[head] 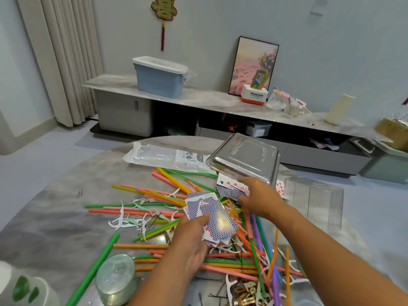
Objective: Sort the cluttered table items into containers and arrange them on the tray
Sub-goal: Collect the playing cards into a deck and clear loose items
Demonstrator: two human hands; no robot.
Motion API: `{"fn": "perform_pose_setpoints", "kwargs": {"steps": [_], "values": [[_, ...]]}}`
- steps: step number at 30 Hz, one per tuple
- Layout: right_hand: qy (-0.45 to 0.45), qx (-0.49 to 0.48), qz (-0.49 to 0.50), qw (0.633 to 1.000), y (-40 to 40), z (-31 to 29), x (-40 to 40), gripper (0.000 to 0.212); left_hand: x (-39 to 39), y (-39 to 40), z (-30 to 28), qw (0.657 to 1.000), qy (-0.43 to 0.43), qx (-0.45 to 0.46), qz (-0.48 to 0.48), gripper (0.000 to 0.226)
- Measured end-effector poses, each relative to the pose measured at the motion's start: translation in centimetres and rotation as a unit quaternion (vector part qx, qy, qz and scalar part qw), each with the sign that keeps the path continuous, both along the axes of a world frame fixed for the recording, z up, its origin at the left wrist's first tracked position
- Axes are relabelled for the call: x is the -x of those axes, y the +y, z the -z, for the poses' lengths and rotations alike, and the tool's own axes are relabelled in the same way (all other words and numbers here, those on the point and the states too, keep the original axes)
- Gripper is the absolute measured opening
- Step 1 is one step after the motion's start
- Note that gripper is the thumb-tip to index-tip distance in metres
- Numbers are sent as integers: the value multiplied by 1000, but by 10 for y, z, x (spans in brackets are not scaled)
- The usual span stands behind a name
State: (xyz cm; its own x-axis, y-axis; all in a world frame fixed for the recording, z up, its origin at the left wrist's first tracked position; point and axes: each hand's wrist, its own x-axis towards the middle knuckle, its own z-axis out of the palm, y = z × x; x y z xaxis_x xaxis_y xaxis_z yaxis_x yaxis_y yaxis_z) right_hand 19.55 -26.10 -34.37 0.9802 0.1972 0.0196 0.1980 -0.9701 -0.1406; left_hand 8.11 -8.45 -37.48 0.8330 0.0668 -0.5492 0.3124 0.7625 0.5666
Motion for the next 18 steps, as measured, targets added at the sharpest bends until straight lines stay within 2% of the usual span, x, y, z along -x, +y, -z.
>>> {"fn": "perform_pose_setpoints", "kwargs": {"steps": [1, 3, 9, 18], "values": [[29, 30, -32, 999, 7, 0, -1, 74, 0, 0, 1, 1000, 0, 1, 0, 29], [58, 95, -56, 992, 17, 5, -6, 83, 0, 0, 2, 1000, 1, 2, 4, 29], [32, 187, -73, 979, 29, 19, -22, 77, 0, -1, 4, 1000, 1, -5, 1, 29], [-90, 243, -32, 965, 40, 27, -18, 28, 0, -2, 6, 1000, -5, -7, 0, 25]]}}
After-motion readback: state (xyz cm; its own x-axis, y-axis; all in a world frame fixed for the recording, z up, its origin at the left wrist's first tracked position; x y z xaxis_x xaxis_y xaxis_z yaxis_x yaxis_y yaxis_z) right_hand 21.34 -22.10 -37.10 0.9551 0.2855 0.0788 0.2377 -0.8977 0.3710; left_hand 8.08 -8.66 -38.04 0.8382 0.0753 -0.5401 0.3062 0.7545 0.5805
